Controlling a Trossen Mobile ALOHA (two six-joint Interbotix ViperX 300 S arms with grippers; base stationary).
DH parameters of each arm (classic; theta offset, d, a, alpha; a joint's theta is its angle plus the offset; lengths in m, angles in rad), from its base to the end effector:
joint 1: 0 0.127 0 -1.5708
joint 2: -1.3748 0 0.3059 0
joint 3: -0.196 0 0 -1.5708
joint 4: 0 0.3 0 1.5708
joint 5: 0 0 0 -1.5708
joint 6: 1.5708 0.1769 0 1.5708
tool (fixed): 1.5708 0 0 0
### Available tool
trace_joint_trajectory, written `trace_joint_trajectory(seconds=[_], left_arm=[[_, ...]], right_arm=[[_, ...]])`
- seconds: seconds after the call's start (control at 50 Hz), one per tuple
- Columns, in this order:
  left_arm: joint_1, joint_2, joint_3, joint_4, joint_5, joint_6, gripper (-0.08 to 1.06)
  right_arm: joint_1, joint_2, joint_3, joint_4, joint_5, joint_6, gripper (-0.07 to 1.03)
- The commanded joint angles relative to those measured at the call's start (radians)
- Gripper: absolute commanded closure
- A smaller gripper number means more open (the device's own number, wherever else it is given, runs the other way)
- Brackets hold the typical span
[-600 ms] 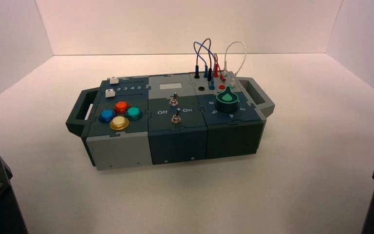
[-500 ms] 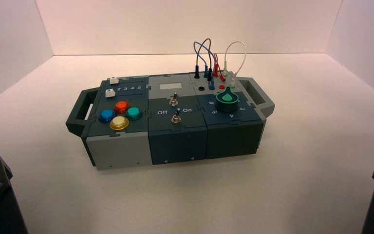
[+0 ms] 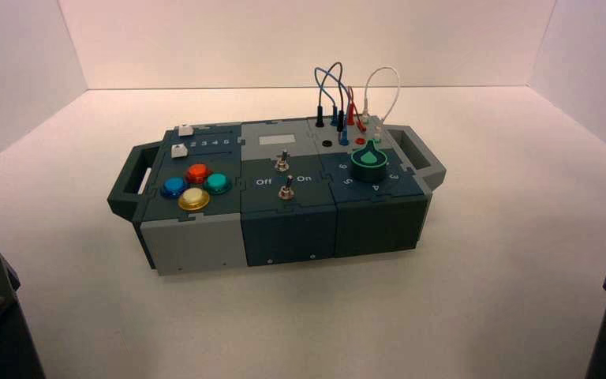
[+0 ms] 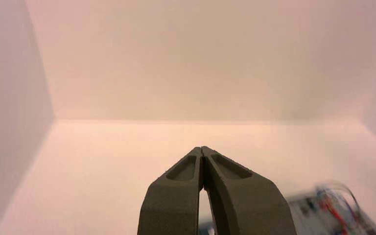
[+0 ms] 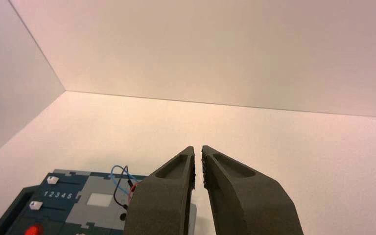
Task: Turn the knob to position 5.
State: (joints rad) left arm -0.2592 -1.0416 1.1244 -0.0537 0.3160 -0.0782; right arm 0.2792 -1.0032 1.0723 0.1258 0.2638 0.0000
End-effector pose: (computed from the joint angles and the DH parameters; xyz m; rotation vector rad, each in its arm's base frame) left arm 0.2245 -0.0626 0.2365 -0.0784 0.4135 -0.2461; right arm 0.2344 0.0732 0.2604 0.0786 0.3479 0.2885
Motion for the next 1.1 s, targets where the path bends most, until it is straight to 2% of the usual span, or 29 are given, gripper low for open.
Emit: trace_joint_trajectory(seconds=[0.02,0.14,0.22,0.3,0.36,0.5,0.56,0.6,0.66,0.72,0.86,0.96,1.1], left_arm=[[-0.11,0.091,-0.084,-0.009,0.156,-0.008,1.01],[-0.222,0.184,-0.144,-0.032,0.313,-0.018,1.01],[-0.267,0.224,-0.166,-0.046,0.377,-0.02,1.01],[-0.322,0.282,-0.181,-0.083,0.44,-0.028,1.01],[-0.356,0.314,-0.181,-0.094,0.471,-0.026,1.01],[-0.436,0.393,-0.172,-0.11,0.494,-0.029,1.01],[-0.469,0.419,-0.17,-0.132,0.494,-0.031,1.01],[-0.515,0.442,-0.173,-0.16,0.491,-0.031,1.01],[-0.566,0.466,-0.183,-0.172,0.48,-0.032,1.01],[-0.58,0.476,-0.19,-0.176,0.471,-0.034,1.01],[-0.6,0.522,-0.221,-0.178,0.463,-0.034,1.01],[-0.604,0.537,-0.232,-0.178,0.463,-0.032,1.01],[-0.615,0.552,-0.239,-0.176,0.463,-0.031,1.01]], right_arm=[[-0.006,0.009,-0.028,0.003,-0.002,0.005,0.88],[-0.006,0.025,-0.029,0.003,-0.002,0.005,0.88],[-0.006,0.041,-0.034,0.003,0.003,0.005,0.88],[-0.006,0.066,-0.035,0.003,0.017,0.006,0.88],[-0.006,0.089,-0.04,0.006,0.032,0.006,0.88],[-0.006,0.126,-0.057,0.02,0.083,0.008,0.87],[-0.006,0.13,-0.058,0.026,0.104,0.006,0.87],[-0.005,0.13,-0.058,0.035,0.137,0.008,0.86],[-0.005,0.133,-0.055,0.049,0.184,0.008,0.86],[-0.005,0.137,-0.054,0.052,0.206,0.006,0.86],[0.0,0.161,-0.058,0.057,0.31,0.006,0.87],[0.0,0.176,-0.064,0.058,0.374,0.008,0.93],[0.008,0.195,-0.071,0.067,0.419,0.006,0.99]])
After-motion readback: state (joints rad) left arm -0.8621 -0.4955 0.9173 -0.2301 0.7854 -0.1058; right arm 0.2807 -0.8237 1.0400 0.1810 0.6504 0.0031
